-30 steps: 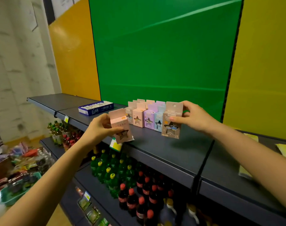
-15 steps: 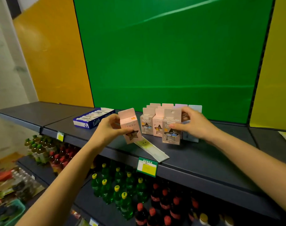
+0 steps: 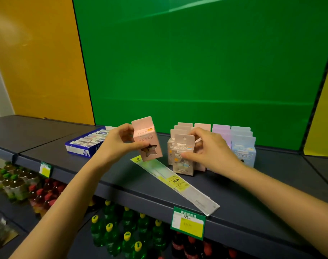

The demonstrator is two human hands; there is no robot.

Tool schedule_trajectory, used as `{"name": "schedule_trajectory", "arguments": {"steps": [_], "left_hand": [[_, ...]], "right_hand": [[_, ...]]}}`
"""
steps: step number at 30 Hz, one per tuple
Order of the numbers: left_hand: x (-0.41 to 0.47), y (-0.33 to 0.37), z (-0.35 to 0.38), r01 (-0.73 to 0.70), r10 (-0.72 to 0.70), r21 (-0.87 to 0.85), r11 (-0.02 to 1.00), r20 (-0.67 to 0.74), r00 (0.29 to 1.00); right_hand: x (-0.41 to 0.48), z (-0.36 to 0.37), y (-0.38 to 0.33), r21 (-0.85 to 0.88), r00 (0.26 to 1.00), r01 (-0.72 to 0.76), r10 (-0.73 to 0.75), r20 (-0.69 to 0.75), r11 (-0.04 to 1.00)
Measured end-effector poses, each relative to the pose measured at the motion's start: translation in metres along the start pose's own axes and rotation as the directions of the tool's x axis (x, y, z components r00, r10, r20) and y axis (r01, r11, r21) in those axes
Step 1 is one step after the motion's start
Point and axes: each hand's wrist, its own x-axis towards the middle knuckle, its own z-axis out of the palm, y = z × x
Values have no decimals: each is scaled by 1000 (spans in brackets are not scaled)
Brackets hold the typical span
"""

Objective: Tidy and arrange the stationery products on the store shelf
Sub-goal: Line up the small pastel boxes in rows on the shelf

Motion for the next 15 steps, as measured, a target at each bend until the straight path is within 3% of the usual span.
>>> {"name": "schedule_trajectory", "arguments": {"steps": [9, 15], "left_hand": [[17, -8, -23, -106, 114, -111, 988, 69, 991], [22, -9, -25, -155, 185, -195, 968, 144, 972]], "right_hand": [[14, 28, -14, -45, 996, -82, 80, -41, 996], [15, 31, -20, -179, 993, -118, 113, -35, 977]]}}
